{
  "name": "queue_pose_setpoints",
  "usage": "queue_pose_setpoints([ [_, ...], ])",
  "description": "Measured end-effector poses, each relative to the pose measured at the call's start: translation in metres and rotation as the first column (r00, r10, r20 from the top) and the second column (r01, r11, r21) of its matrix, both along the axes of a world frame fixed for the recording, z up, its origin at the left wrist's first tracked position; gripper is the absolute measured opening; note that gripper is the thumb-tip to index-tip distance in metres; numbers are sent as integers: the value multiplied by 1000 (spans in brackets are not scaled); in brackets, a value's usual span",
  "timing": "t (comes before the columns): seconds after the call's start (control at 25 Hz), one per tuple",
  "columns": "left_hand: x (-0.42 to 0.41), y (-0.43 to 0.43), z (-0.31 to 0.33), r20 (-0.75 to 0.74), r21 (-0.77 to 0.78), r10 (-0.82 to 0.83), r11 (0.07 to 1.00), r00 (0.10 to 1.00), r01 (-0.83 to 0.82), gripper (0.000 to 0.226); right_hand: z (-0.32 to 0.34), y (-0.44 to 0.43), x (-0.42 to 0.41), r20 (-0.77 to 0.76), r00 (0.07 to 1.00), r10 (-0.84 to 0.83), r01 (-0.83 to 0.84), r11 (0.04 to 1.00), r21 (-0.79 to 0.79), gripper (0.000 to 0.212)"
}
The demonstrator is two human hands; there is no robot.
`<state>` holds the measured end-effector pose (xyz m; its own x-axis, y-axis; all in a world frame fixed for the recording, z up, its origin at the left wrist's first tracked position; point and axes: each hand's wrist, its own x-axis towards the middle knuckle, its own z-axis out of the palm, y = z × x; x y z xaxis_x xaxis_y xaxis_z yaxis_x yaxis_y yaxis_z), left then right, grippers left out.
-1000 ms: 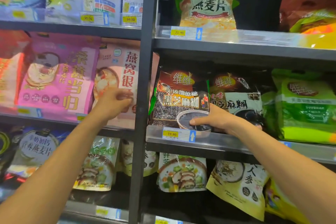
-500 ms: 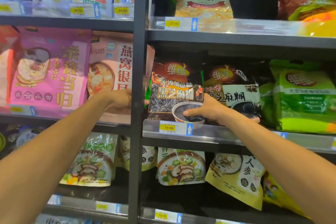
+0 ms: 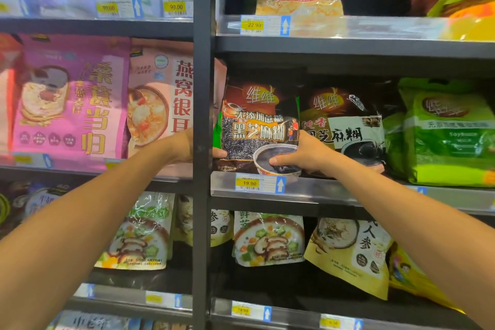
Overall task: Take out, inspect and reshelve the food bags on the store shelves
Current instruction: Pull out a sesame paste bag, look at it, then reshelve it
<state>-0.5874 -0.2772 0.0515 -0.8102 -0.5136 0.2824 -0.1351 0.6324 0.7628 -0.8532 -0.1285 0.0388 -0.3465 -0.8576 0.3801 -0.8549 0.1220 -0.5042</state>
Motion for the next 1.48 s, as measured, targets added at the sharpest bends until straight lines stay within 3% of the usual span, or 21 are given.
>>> queue_pose_setpoints([
  [0.08,-5,-7,-2,-15,-36,-4,999,1000,4,33,1,-5,-3,-5,999,-54,54,998,15,80],
  [0.2,-8,-6,-3,-51,-52,42,998,998,-45,37,4,-4,-2,-10,994,-105,106,994,21,41],
  [0.28,-10,-2,-5,-81,-81,62,994,995,-69,33,4,-2,0,-6,994,-110,110,994,14,41],
  [0.44,-2,-5,-6,-67,5,9,1000,998,-9,35,6,6,8,-28,989,-143,144,988,53,73],
  [0.56,9,-10,-1,-23,205,15,979,1000,-10,9,4,5,4,-48,981,-186,189,979,69,101],
  [0.64,15,-11,3,-51,301,14,954,999,2,27,-2,1,-6,-72,978,-197,202,976,78,119],
  [0.72,22,-7,4,-68,328,43,945,997,-18,25,-2,7,2,-114,968,-225,234,969,75,119],
  [0.8,30,-4,3,-101,348,57,937,993,-18,25,-1,14,12,-127,963,-237,247,967,66,104],
  [0.92,45,-5,-7,-258,178,191,973,947,-147,28,-2,18,13,-130,967,-217,221,975,11,97],
  [1.0,57,0,-18,-436,9,319,937,841,-350,26,-5,20,7,-92,971,-221,220,975,-24,95],
  [1.08,67,9,-32,-530,-195,365,826,765,-529,25,-8,29,5,-65,971,-231,228,972,-50,91],
  [1.2,74,26,-53,-535,-447,363,644,762,-621,44,-7,59,19,-99,960,-263,252,962,-106,104],
  [1.36,61,68,-64,-529,-598,417,435,739,-673,63,-12,110,30,-291,899,-329,290,942,-170,90],
  [1.48,29,114,-65,-529,-669,377,366,760,-647,62,-20,159,18,-430,823,-372,308,927,-213,84],
])
